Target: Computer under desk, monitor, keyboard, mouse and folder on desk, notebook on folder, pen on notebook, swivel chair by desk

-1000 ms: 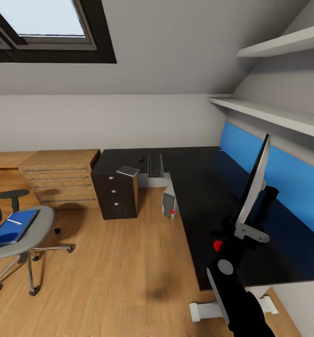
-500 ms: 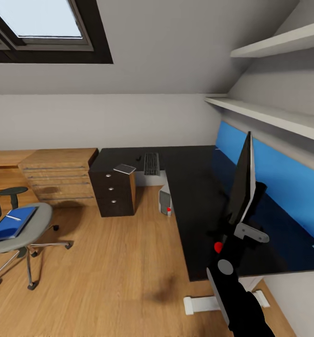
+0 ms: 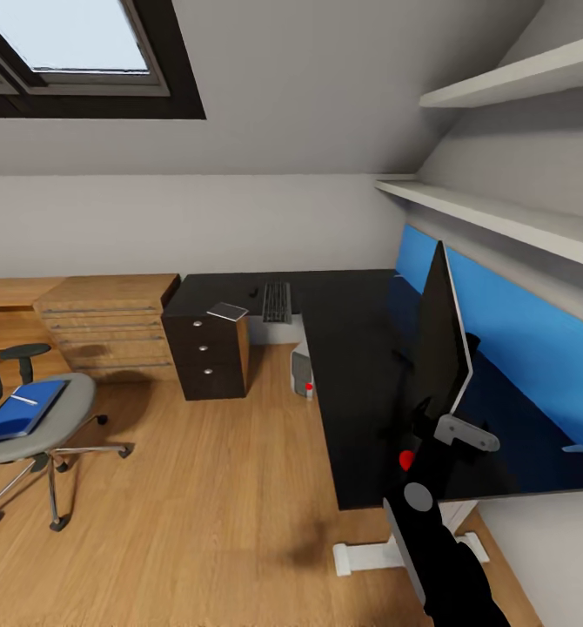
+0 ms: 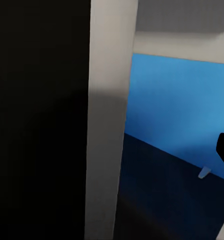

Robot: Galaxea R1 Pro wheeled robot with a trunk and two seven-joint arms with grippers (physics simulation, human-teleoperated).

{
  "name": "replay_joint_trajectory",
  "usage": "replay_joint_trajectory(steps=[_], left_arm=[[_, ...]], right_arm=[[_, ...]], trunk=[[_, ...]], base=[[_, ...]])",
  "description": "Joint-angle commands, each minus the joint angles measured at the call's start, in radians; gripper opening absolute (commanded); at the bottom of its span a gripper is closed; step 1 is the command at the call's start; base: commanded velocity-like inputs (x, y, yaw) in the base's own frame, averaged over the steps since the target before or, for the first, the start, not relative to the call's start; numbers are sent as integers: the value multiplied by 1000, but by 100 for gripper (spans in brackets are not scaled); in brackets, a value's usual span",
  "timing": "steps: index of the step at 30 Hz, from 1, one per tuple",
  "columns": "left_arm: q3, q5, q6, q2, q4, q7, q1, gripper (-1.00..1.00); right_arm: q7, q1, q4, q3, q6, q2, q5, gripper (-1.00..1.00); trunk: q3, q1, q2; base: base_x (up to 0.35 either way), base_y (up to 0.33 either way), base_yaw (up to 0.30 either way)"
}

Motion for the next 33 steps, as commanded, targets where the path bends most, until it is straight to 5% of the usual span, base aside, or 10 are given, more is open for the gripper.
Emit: replay_joint_trajectory(steps=[1, 33], left_arm=[[8, -7, -2, 0, 0, -2, 0, 100], [9, -7, -2, 0, 0, -3, 0, 100]], right_arm=[[-4, -1, 1, 0, -3, 0, 2, 100], [-1, -1, 2, 2, -3, 0, 0, 100]], trunk=[[-1, 0, -1], [-1, 0, -1]], base=[[-10, -9, 0], [-53, -18, 0]])
